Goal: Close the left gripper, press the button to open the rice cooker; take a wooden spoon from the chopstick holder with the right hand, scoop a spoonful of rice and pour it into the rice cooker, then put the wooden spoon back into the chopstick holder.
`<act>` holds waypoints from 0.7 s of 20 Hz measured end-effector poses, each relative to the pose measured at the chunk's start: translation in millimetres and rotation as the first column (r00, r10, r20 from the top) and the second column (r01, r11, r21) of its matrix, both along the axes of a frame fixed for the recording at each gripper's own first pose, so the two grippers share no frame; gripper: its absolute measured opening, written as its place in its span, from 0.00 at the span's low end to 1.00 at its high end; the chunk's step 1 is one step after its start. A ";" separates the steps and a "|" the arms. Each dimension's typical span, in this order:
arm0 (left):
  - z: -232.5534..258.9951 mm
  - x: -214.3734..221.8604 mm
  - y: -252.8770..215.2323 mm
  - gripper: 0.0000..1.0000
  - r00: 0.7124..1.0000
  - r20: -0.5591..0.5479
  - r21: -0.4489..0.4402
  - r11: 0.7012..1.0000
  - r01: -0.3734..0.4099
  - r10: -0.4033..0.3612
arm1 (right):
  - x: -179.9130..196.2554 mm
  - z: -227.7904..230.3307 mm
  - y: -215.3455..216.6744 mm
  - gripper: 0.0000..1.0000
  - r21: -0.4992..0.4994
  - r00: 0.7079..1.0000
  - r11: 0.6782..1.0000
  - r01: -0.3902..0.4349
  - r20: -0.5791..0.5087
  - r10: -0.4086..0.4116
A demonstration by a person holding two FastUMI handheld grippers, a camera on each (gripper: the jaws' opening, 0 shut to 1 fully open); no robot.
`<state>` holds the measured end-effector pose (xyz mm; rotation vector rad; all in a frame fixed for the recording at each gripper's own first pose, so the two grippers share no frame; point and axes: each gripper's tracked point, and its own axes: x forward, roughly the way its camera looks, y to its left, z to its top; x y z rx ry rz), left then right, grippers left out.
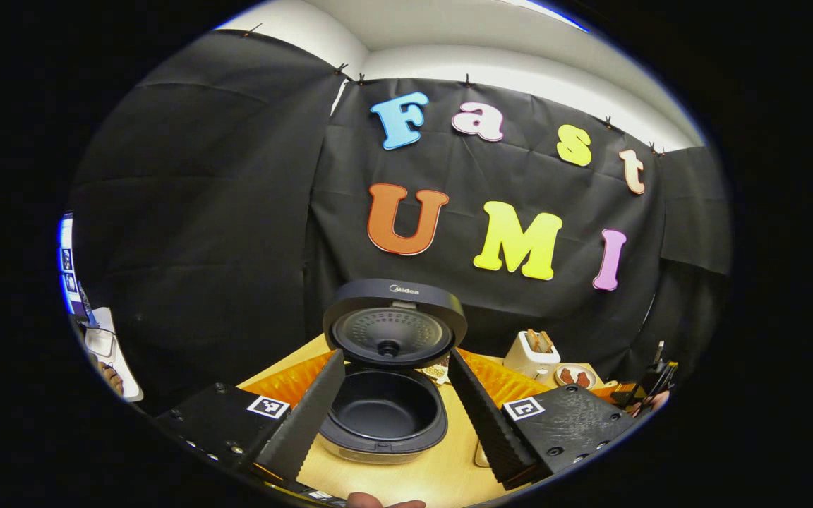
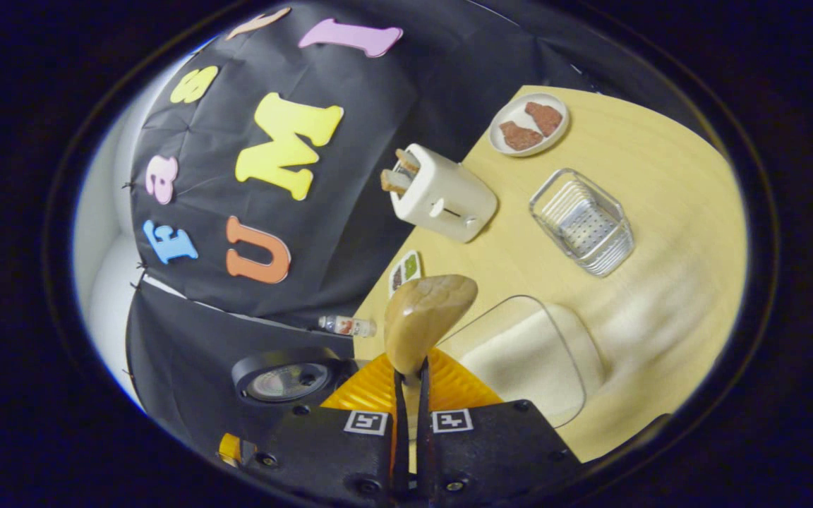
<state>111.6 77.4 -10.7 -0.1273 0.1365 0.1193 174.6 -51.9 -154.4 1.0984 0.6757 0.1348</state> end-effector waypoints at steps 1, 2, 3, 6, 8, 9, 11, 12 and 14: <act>0.2 -4.6 6.1 0.95 1.000 0.000 0.002 1.000 -0.010 0.010 | 5.0 12.1 17.8 0.10 0.004 0.999 1.000 -0.028 0.017 0.028; 0.2 -8.2 12.6 0.95 1.000 -0.001 0.010 1.000 -0.020 0.020 | 9.1 22.2 38.4 0.10 0.009 0.998 0.998 -0.061 0.035 0.060; 0.4 -11.3 19.4 1.00 0.999 0.000 0.019 0.999 -0.034 0.034 | 14.6 31.3 60.1 0.10 0.016 0.994 0.995 -0.096 0.050 0.095; 3.6 -29.3 40.9 0.95 0.997 0.005 0.019 0.997 -0.076 0.076 | 21.4 44.6 127.2 0.09 0.044 0.976 0.977 -0.208 0.069 0.205; 0.7 -42.7 55.2 0.95 0.994 -0.004 0.007 0.994 -0.111 0.111 | 26.9 41.0 169.3 0.10 0.052 0.962 0.961 -0.270 0.061 0.267; -1.4 -48.1 60.3 0.95 0.992 -0.010 -0.003 0.992 -0.125 0.125 | 30.0 38.7 187.8 0.10 0.045 0.953 0.953 -0.298 0.061 0.295; -5.3 -61.9 64.0 0.95 0.990 -0.025 -0.035 0.990 -0.140 0.139 | 33.6 33.2 218.7 0.09 0.016 0.940 0.941 -0.339 0.055 0.338; -6.6 -68.2 66.0 0.95 0.988 -0.030 -0.041 0.988 -0.150 0.149 | 35.5 29.9 230.9 0.09 -0.007 0.934 0.935 -0.355 0.053 0.355; -8.1 -78.0 74.6 0.95 0.984 -0.037 -0.026 0.985 -0.173 0.172 | 42.2 20.2 246.7 0.10 -0.055 0.926 0.926 -0.372 0.037 0.375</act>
